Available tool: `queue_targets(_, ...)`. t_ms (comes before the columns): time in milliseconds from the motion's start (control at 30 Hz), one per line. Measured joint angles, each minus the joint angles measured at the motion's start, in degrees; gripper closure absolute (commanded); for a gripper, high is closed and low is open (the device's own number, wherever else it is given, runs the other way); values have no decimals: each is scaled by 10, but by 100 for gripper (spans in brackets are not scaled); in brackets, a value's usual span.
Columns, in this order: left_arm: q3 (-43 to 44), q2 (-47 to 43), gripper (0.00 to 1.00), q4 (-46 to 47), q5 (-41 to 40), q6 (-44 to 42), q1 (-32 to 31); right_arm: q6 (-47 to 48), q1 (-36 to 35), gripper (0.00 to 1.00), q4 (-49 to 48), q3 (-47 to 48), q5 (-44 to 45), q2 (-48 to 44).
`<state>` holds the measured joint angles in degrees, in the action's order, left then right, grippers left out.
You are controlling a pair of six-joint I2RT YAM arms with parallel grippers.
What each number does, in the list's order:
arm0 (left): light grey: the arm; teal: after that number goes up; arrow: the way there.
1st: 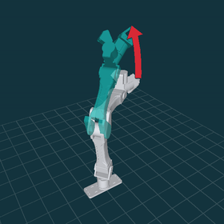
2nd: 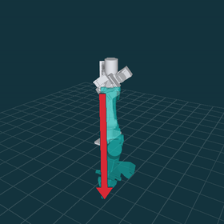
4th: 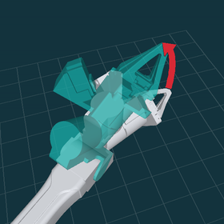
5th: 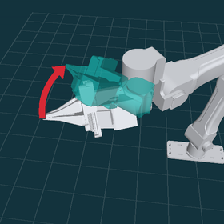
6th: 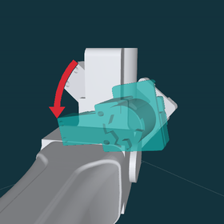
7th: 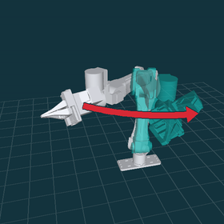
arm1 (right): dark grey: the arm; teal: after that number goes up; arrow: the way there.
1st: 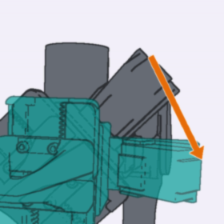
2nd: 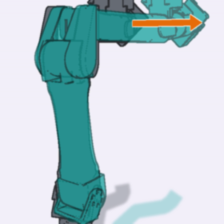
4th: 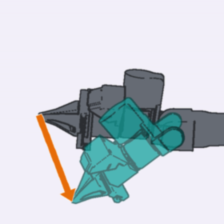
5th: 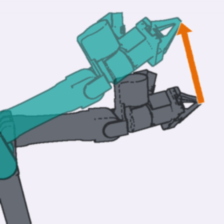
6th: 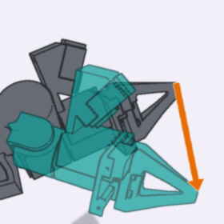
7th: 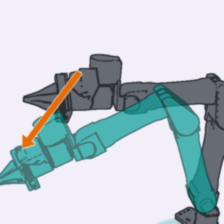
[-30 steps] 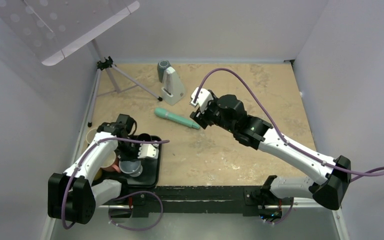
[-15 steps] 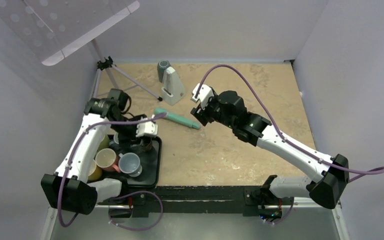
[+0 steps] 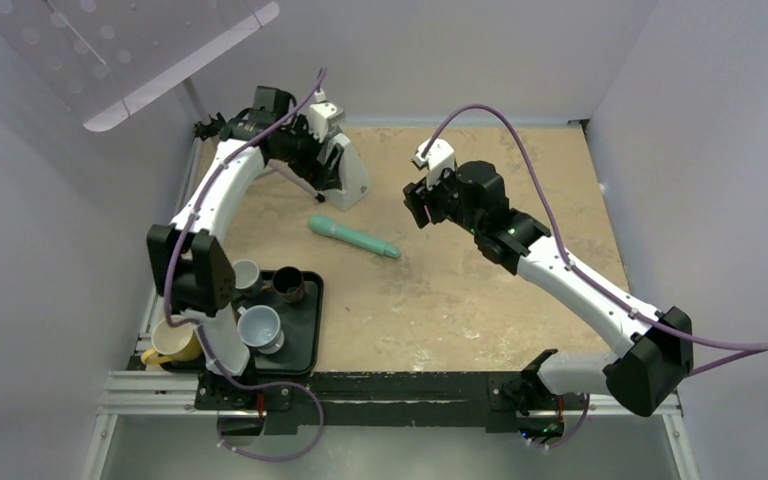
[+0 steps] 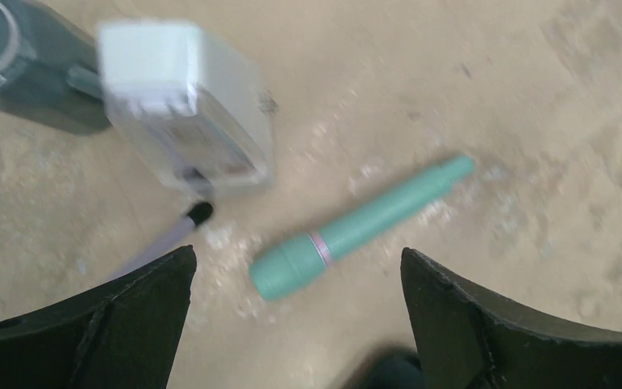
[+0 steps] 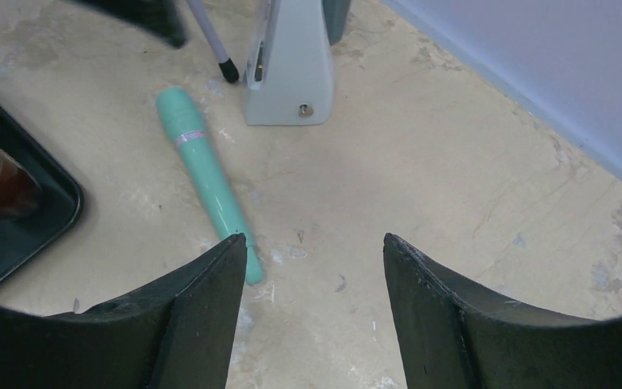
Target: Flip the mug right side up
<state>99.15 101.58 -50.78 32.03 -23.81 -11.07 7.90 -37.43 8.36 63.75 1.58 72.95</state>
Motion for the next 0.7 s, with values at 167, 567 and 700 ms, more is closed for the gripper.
queue_targets(167, 110, 123, 0, 99, -71, 92, -20, -15, 0, 35, 9, 0, -7, 8)
queue_targets(567, 152, 181, 80, 173, -122, 163, -37, -38, 0, 35, 28, 6, -9, 14)
queue_targets(700, 146, 181, 93, 189, -129, 162, -54, -37, 0, 35, 37, 17, -8, 27)
